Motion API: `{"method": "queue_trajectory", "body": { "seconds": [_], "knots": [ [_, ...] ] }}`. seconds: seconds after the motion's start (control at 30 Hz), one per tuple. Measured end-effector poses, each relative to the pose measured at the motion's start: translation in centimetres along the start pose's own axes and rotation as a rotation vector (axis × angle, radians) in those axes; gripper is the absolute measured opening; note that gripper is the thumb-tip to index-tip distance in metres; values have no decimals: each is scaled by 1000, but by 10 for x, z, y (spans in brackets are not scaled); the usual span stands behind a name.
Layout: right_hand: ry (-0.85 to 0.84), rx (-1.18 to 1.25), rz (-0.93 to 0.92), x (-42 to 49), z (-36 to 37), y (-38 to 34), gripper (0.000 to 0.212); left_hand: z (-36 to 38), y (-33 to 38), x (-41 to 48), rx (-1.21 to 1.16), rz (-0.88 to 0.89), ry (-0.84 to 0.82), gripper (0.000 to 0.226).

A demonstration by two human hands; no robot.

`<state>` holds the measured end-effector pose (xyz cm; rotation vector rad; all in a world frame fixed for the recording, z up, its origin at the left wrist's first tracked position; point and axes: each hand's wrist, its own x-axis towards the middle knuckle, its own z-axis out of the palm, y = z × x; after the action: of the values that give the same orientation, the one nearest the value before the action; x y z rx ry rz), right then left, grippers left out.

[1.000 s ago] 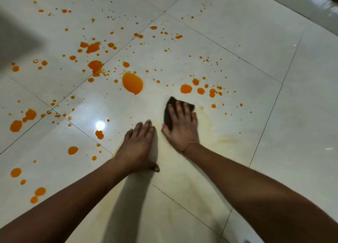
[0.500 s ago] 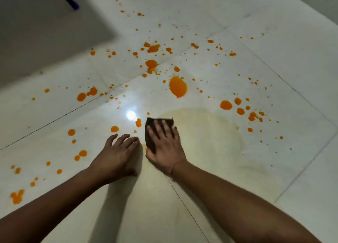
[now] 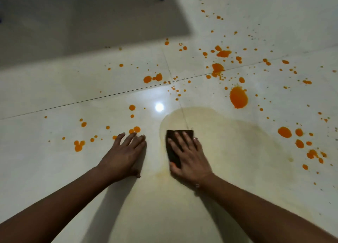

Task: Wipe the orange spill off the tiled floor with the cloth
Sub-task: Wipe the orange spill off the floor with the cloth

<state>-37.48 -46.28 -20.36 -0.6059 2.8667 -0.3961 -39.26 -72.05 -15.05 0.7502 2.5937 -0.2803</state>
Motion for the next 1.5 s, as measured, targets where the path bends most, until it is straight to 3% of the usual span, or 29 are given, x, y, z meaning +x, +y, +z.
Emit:
{"method": "queue_trajectory", "body": {
  "seconds": [0.1,0.17,0.23,0.3,0.4,0.47,0.57,0.67,0.77,0.83,0.9,0.97,1.07,1.2,1.23,1.3,1.37,1.5],
  "knots": [
    [46,-29,247,47,-14,43,78,7,3,-3,-25,-24,60,112],
    [101,-16,387,101,-17,23,77,14,0,-12,-50,-74,110,111],
    [113,2,269,122,-3,-34,76,25,-8,-29,-92,-168,155,112],
    [25,24,28,91,14,-86,77,38,-21,-53,-176,-308,133,117],
    [-53,9,-207,43,14,-74,77,51,-41,-88,-297,-523,43,127],
    [0,-40,-139,70,12,-49,78,58,-49,-98,-331,-607,-4,132],
    [50,-6,95,140,15,-87,80,66,-56,-110,-384,-721,-15,138],
    [-28,24,-129,122,35,-159,79,74,-70,-128,-454,-842,-66,142],
    [-117,-18,-404,64,34,-136,77,82,-83,-146,-627,-919,-108,146],
    [-51,-43,-412,87,28,-104,76,86,-86,-151,-687,-925,-113,146],
    [4,-67,-198,142,23,-96,76,91,-85,-149,-693,-917,-120,147],
    [29,-44,-33,184,26,-133,80,97,-85,-145,-709,-919,-107,148],
    [-54,-37,-221,161,48,-206,78,96,-86,-144,-716,-917,-111,148],
    [-109,-66,-551,106,39,-164,75,94,-105,-144,-659,-901,-67,145],
    [-65,-86,-522,120,38,-147,74,94,-114,-142,-669,-906,-57,145],
    [-15,-92,-284,169,34,-143,77,99,-132,-137,-713,-915,-60,149],
    [-2,-54,-112,204,39,-186,81,103,-141,-134,-718,-891,-80,152],
    [-137,-45,-414,138,62,-248,78,104,-143,-141,-697,-860,-109,150]
  ]
}}
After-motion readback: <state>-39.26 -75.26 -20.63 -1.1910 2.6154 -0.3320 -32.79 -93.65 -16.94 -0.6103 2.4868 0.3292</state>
